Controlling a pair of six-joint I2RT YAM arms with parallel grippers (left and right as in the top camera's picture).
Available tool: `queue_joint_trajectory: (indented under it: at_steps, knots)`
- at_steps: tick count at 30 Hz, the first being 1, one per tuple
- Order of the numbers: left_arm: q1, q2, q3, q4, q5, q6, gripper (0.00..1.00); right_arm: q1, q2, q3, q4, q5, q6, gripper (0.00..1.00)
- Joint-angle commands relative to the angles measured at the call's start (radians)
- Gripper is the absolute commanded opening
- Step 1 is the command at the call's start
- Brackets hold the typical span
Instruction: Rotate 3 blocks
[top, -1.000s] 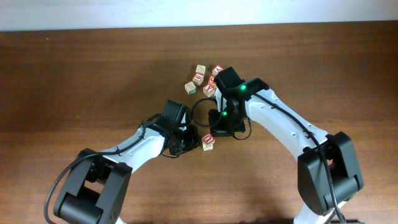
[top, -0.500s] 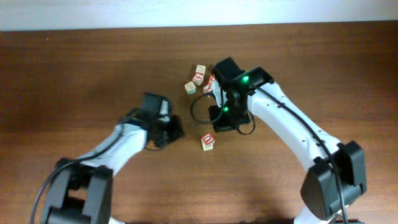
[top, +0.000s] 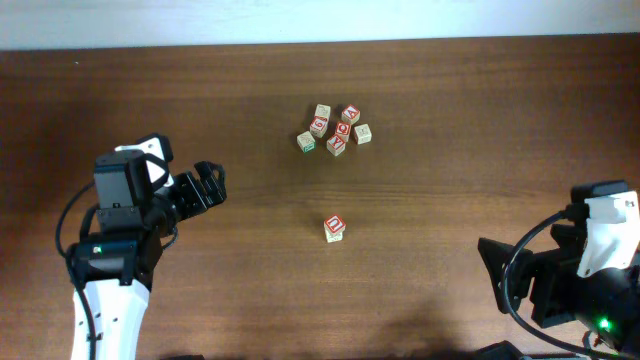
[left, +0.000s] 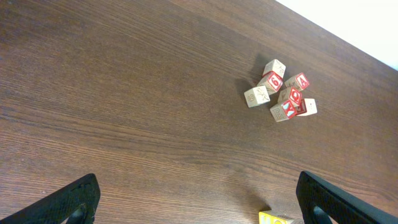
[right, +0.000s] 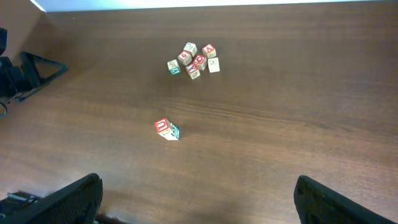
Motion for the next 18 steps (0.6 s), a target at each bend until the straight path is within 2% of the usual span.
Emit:
queue_joint_trajectory:
  at_steps: [1, 3, 4, 5, 6, 7, 10, 11, 14, 16, 18]
  knots:
    - [0.004, -0.01, 0.009, 0.001, -0.011, 0.015, 0.99, -0.063, -0.039, -0.064, 0.087, 0.112, -0.013, 0.99]
    - [0.004, -0.01, 0.009, 0.001, -0.011, 0.015, 0.99, -0.159, -0.178, -0.274, 0.327, 0.118, -0.162, 0.99]
    - [0.004, -0.01, 0.009, 0.001, -0.011, 0.015, 0.99, -0.225, -0.333, -0.521, 0.581, 0.094, -0.264, 0.99]
    - [0.004, -0.01, 0.009, 0.001, -0.011, 0.015, 0.99, -0.27, -0.447, -0.726, 0.767, 0.064, -0.303, 0.99]
    - [0.004, -0.01, 0.009, 0.001, -0.011, 0.015, 0.99, -0.31, -0.61, -1.025, 1.013, 0.032, -0.308, 0.99]
    - [0.004, -0.01, 0.009, 0.001, -0.011, 0.015, 0.99, -0.33, -0.714, -1.227, 1.193, -0.008, -0.308, 0.99]
    - [0.004, -0.01, 0.009, 0.001, -0.011, 0.015, 0.99, -0.335, -0.875, -1.621, 1.576, -0.048, -0.308, 0.99]
    - [0.004, -0.01, 0.009, 0.001, -0.011, 0.015, 0.99, -0.335, -0.91, -1.717, 1.645, -0.048, -0.308, 0.98]
    - [0.004, -0.01, 0.009, 0.001, -0.011, 0.015, 0.99, -0.333, -0.962, -1.851, 1.663, -0.097, -0.308, 0.99]
    - [0.004, -0.01, 0.009, 0.001, -0.011, 0.015, 0.99, -0.317, -0.962, -1.877, 1.553, -0.127, -0.304, 0.98]
    - [0.004, -0.01, 0.009, 0.001, -0.011, 0.015, 0.99, -0.317, -0.961, -1.877, 1.551, -0.126, -0.304, 0.99]
